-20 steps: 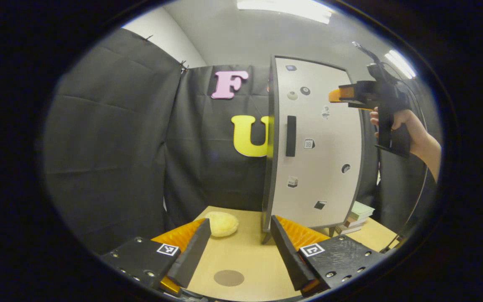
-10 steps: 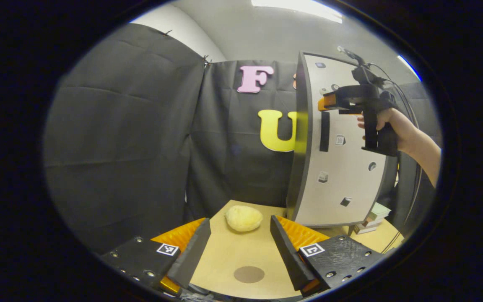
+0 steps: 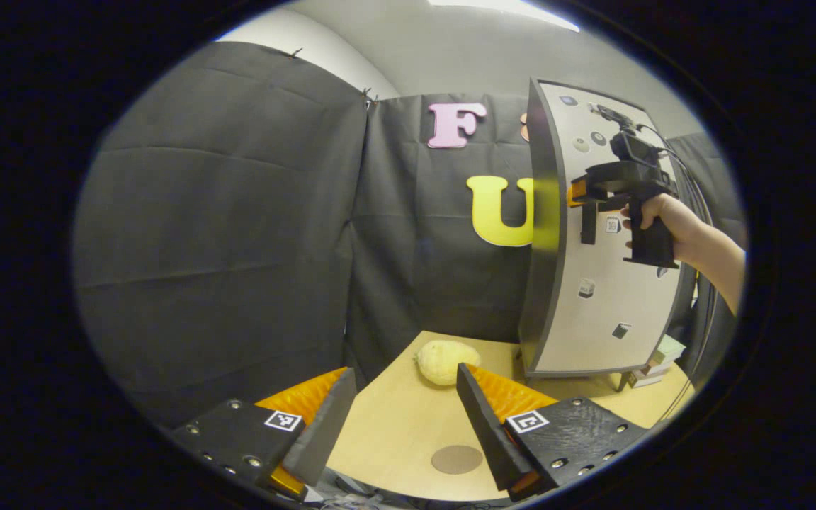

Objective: Open the cabinet door with the right hand, grasp the bottle in the cabinet with the left hand and place it on the coaster, then close the cabinet door with the right hand.

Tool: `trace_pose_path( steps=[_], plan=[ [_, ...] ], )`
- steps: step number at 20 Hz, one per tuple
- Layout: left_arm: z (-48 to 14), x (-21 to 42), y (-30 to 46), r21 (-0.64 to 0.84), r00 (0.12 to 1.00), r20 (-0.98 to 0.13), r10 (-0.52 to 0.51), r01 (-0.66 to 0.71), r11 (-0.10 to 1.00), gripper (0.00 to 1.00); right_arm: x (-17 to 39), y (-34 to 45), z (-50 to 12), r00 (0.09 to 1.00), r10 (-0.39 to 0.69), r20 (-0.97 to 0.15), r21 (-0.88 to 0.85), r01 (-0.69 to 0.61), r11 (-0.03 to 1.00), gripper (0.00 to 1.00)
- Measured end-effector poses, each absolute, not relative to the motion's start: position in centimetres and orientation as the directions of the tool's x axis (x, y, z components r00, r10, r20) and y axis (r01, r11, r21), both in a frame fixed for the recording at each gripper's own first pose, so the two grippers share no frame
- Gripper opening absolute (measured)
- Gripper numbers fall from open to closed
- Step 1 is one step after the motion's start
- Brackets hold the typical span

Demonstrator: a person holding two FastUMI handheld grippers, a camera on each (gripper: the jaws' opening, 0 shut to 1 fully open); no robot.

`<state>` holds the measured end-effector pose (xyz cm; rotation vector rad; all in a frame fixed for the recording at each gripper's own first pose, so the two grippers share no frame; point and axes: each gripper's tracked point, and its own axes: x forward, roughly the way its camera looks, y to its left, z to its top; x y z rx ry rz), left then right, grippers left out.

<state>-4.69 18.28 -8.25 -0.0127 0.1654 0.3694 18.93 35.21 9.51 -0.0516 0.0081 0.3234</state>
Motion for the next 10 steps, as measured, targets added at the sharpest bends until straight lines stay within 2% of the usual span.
trace_pose_path(
  steps=[3, 4, 6, 10],
  plan=[
    [-8.2, -4.0, 17.6, 0.004, 0.926, -0.164, 0.340, -0.344, 0.939, 0.86, 19.2, 35.3, 8.1, 0.949, 0.308, -0.067, -0.048, -0.311, 0.949, 0.63],
    [-8.2, -3.8, 17.4, 0.003, 0.928, -0.162, 0.335, -0.339, 0.941, 0.89, 19.1, 35.4, 7.7, 0.945, 0.315, -0.088, -0.030, -0.319, 0.947, 0.53],
    [-8.1, -3.8, 17.1, 0.002, 0.932, -0.161, 0.324, -0.328, 0.945, 0.86, 19.1, 35.4, 7.2, 0.939, 0.322, -0.122, -0.011, -0.326, 0.945, 0.39],
    [-7.9, -3.4, 16.2, -0.014, 0.943, -0.155, 0.295, -0.301, 0.954, 0.86, 19.1, 35.5, 7.0, 0.937, 0.326, -0.122, -0.038, -0.333, 0.942, 0.31]
  ],
)
